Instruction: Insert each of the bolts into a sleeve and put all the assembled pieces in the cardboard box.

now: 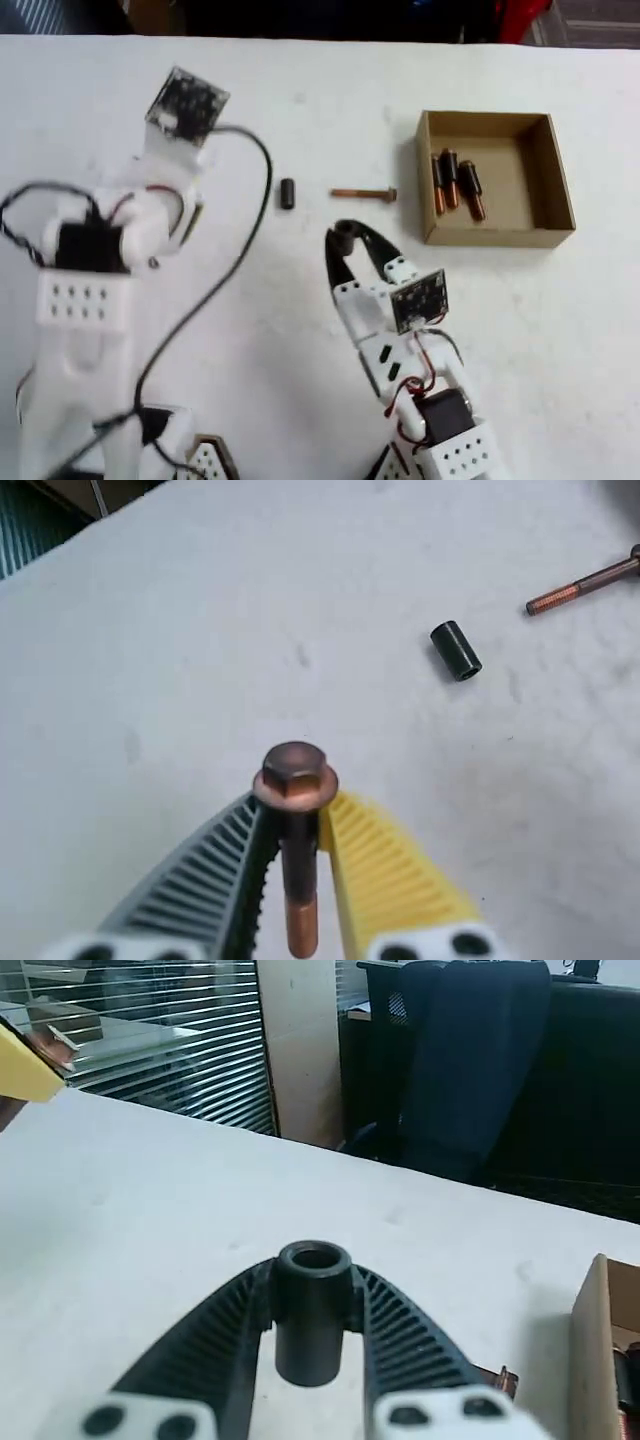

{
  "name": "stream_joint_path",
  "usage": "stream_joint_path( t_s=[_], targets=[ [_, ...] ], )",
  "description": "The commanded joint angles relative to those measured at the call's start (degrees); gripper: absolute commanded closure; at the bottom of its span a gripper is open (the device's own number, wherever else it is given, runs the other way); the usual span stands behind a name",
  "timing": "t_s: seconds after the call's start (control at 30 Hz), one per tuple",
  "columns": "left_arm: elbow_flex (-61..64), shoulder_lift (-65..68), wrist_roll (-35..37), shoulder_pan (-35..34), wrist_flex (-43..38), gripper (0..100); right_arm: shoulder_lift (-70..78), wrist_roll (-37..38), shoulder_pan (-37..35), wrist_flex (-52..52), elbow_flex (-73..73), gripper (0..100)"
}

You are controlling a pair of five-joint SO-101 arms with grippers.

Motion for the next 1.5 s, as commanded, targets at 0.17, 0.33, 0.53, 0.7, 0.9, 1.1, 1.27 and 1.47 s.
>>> stream_joint_path(
  t_s=[0.17, 0.33, 0.53, 0.7, 0.9, 1.1, 1.27, 1.47],
  targets=[
    [11.78, -15.69, -0.62, 3.91, -10.81, 98, -0.66, -0.35, -5.05, -1.19, 0.44, 98.2],
    [12.66, -22.81, -0.26, 7.25, -10.81, 98, -0.66, -0.35, -7.16, -0.92, 0.44, 98.2],
    [12.75, -33.10, 3.60, 14.37, -11.69, 98, -0.66, -0.79, -8.13, -0.84, 0.44, 98.2],
    [12.75, -38.11, 14.51, 17.36, -16.97, 98, -0.48, -0.44, -10.77, -0.84, 0.44, 98.2],
    [12.75, -39.60, 36.13, 17.36, -17.41, 98, -0.57, -0.35, -11.47, 0.66, 0.44, 98.2],
    [16.35, -39.60, 39.03, 18.77, -18.64, 98, -0.57, -0.35, -11.74, 0.48, 0.44, 98.1],
    [23.91, -39.69, 32.62, 19.21, -23.03, 98, -0.57, -0.35, -11.74, -1.10, 0.26, 98.1],
    [25.05, -39.69, 31.91, 21.93, -28.57, 98, -0.57, -0.79, -10.77, -1.01, 0.44, 98.1]
  ],
)
